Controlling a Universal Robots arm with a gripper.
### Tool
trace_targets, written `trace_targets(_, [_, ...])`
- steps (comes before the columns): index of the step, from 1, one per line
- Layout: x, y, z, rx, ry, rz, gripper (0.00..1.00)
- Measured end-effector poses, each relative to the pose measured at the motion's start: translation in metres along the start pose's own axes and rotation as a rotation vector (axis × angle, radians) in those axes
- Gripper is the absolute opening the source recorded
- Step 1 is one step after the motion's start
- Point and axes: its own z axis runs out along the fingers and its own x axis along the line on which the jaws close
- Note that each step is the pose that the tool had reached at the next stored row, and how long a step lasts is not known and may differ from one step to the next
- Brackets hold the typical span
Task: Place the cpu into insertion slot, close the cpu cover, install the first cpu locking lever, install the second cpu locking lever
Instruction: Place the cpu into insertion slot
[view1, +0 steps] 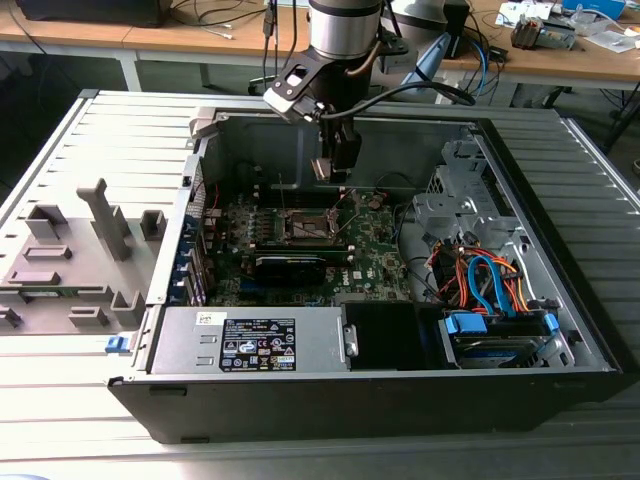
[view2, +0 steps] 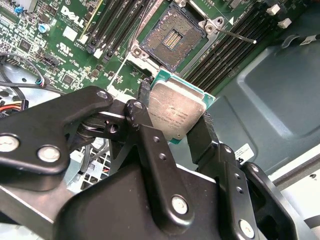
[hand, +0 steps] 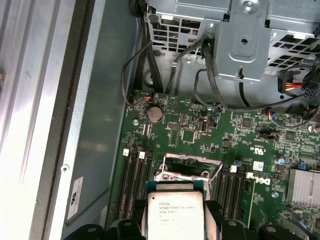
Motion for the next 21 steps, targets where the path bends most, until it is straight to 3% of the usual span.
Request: trace_targets(21, [0.0000,0.0000,0.0004,-0.0003,-0.0017,0.042,0.55])
